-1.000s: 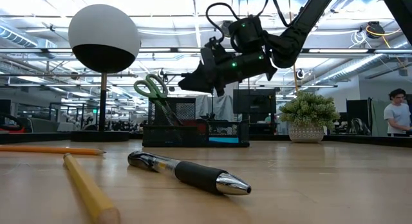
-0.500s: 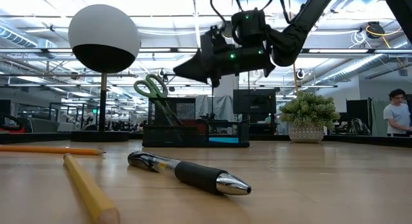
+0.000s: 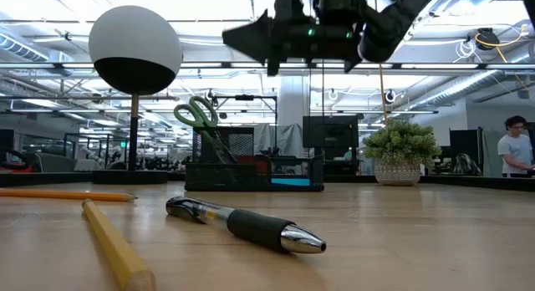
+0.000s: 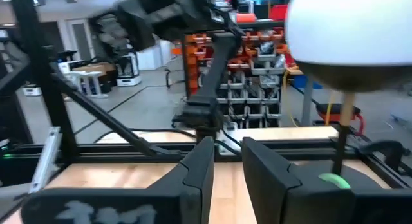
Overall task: Pick and place office supplies into organizer
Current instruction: Put the black pen into the black desk organizer
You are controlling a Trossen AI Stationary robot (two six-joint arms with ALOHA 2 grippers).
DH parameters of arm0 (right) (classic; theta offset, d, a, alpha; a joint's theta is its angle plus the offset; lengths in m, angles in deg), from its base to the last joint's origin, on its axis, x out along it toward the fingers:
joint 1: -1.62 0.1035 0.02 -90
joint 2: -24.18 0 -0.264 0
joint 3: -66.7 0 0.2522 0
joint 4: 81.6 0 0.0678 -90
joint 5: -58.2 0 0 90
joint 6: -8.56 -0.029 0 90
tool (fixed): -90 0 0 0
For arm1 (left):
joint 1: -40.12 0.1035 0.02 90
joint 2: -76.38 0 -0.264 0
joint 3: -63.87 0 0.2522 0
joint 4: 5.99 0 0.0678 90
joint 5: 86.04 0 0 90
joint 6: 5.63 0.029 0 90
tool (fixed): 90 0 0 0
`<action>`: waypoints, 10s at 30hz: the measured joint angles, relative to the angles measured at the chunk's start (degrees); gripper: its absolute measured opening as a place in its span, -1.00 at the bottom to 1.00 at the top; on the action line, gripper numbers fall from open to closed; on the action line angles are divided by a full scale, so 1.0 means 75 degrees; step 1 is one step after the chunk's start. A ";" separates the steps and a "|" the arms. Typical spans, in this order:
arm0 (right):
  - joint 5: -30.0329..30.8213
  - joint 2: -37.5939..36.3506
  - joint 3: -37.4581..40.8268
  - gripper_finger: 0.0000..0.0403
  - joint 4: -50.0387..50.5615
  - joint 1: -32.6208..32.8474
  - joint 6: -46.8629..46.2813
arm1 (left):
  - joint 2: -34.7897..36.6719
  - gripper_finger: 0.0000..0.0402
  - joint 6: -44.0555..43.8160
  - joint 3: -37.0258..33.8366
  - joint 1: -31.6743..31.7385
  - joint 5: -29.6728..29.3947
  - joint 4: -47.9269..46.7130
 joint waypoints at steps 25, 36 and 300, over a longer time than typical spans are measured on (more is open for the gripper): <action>0.2845 -0.1226 -0.1113 -0.65 0.5517 0.2557 -0.0127 | 0.0003 -0.14 -0.0016 0.0000 -0.0001 -0.0003 -0.0058; 0.2814 -0.1226 -0.1122 -0.65 0.6291 0.3306 -0.1112 | 0.0003 -0.14 -0.0246 0.0000 -0.0003 -0.0003 -0.0103; 0.1340 0.4632 -0.7536 -0.92 1.4474 0.4195 -0.2835 | -0.0122 -0.14 -0.1963 0.0000 -0.0038 0.2057 -0.0076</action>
